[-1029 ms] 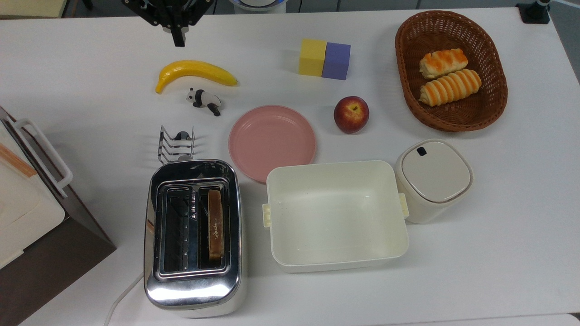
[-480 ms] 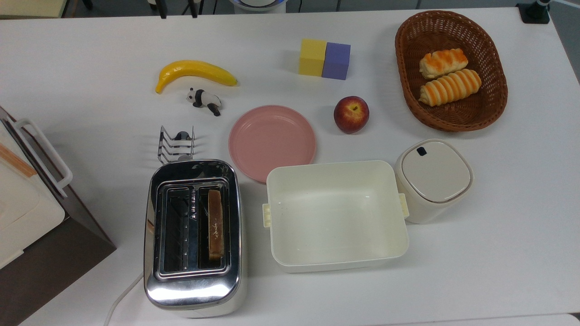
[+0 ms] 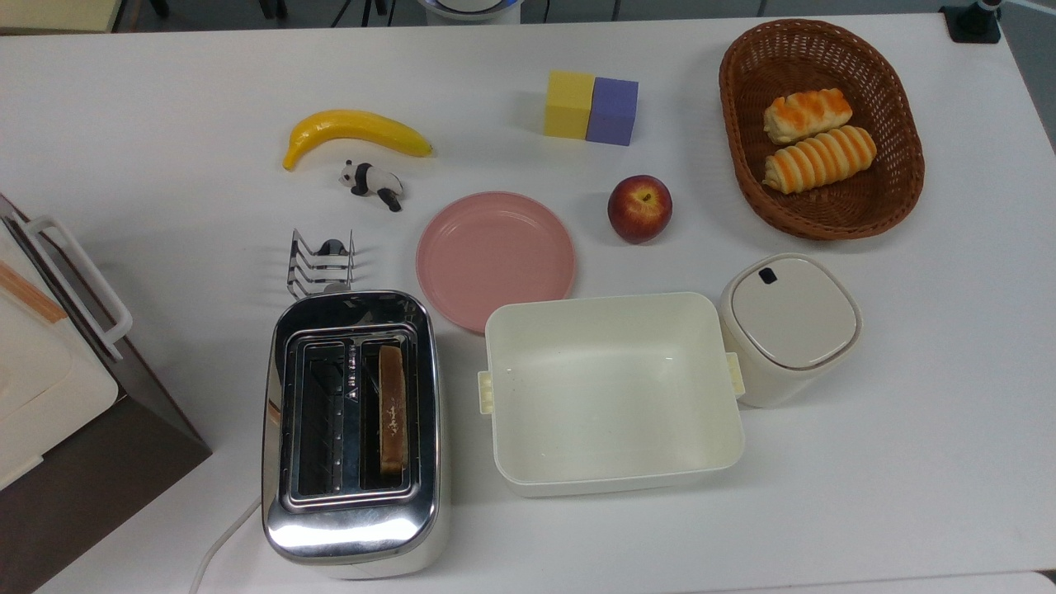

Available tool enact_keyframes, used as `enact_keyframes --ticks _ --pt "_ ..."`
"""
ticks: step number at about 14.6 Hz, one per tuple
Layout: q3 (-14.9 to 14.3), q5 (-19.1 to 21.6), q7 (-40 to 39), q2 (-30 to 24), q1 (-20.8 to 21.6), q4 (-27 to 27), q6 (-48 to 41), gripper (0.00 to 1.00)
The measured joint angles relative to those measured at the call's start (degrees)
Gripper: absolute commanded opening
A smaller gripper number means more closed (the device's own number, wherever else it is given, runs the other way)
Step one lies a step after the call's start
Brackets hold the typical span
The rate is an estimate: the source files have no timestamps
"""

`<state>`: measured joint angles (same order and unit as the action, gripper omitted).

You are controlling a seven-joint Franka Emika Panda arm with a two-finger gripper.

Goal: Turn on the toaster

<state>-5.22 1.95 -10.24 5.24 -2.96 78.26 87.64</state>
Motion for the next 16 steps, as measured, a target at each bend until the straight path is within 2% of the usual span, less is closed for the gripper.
enact_keyframes --ticks 16 --pt "0.75 0.27 0.0 0.0 0.29 -0.03 0.0 1.0"
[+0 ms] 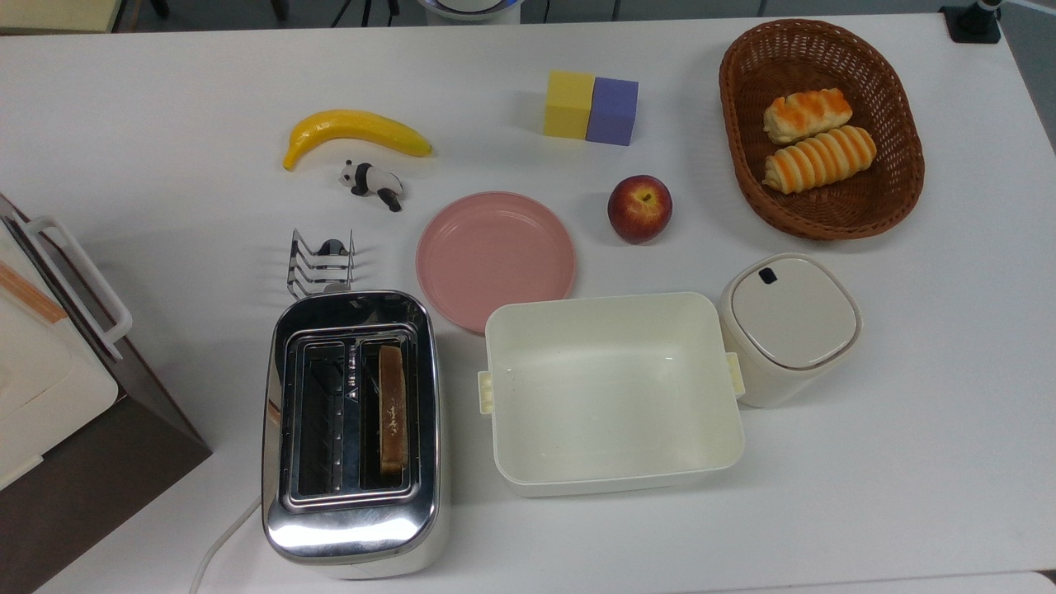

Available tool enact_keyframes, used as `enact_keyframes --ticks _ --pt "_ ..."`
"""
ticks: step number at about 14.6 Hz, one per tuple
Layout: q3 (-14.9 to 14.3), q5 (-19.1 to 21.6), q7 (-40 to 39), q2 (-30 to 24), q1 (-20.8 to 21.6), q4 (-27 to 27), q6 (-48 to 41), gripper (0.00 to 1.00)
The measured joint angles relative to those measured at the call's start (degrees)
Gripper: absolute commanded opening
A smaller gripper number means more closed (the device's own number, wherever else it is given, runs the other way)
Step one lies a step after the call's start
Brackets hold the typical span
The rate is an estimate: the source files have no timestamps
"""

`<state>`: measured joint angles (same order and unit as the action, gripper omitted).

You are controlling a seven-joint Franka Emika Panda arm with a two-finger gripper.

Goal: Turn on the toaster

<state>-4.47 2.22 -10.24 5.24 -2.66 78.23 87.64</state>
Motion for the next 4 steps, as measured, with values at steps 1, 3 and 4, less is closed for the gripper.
enact_keyframes --ticks 1,3,4 --pt "0.19 0.04 0.01 0.0 0.08 0.0 0.0 1.0" --pt "0.37 0.06 0.01 0.0 0.21 0.0 0.0 1.0" --pt "0.42 0.06 0.01 0.0 0.24 0.0 0.0 1.0"
